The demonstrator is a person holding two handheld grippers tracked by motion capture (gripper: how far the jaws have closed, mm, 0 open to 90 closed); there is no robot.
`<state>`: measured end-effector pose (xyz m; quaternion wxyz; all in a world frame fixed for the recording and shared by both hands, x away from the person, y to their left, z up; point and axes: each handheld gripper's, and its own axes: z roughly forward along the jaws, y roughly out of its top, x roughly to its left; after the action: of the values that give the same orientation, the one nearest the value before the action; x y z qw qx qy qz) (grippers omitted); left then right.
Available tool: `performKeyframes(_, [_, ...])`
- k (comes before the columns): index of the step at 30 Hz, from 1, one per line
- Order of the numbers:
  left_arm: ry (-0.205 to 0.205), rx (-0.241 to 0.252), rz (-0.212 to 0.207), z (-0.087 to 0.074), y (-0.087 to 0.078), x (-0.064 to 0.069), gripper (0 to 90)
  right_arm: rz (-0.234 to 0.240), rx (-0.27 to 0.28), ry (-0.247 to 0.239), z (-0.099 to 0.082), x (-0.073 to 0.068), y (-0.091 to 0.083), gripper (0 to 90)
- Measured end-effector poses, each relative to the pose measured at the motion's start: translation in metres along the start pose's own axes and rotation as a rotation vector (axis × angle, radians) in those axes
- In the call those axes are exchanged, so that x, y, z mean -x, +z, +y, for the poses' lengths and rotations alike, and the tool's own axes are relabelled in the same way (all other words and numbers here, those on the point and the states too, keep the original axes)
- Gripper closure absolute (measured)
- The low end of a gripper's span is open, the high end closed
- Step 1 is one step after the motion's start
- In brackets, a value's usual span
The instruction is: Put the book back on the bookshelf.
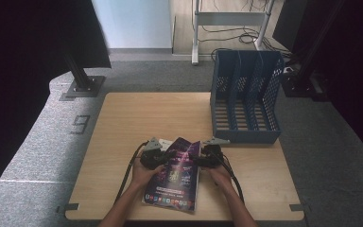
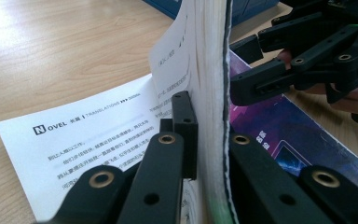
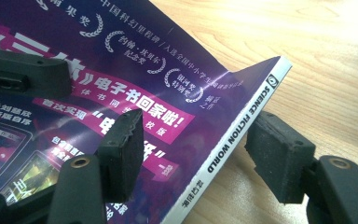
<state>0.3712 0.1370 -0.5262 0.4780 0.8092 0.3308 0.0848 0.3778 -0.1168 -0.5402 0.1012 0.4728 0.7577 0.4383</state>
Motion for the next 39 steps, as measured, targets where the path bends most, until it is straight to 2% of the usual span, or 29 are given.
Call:
performKeyframes(9, [-0.001,-0.004,-0.002,0.0,0.001,-0.001,88.1,0.034,-0.024,0.023,0.0,0.004,0.015,38.4])
performKeyframes(13, [-0.004,-0.002,-0.003,0.0,0.0,-0.002,88.0,0.015,-0.021,0.012,0.0,0.005,0.015,47.4])
performKeyframes(17, [-0.01,-0.002,-0.001,0.0,0.0,-0.002,87.8,0.024,-0.009,0.031,0.0,0.009,0.013,58.0])
performKeyframes(19, [-0.016,0.003,-0.003,0.0,-0.002,-0.003,87.7,0.031,0.002,0.036,0.001,0.009,0.01,62.5])
performKeyframes(24, [-0.022,0.031,-0.008,0.002,-0.009,-0.004,87.0,0.029,0.036,0.016,0.005,0.003,0.001,65.1])
performKeyframes(31, [-0.017,0.102,-0.012,0.008,-0.023,-0.002,85.8,0.037,0.133,-0.004,0.011,-0.006,-0.021,67.7])
performKeyframes(33, [-0.005,0.114,0.0,0.011,-0.027,-0.001,86.3,0.034,0.161,-0.018,0.014,-0.009,-0.029,68.3])
performKeyframes(35, [-0.013,0.132,-0.011,0.013,-0.03,0.0,86.2,0.041,0.182,-0.025,0.016,-0.011,-0.036,68.9])
performKeyframes(39, [0.001,0.159,-0.012,0.017,-0.036,0.004,86.3,0.046,0.224,-0.057,0.021,-0.017,-0.049,69.7])
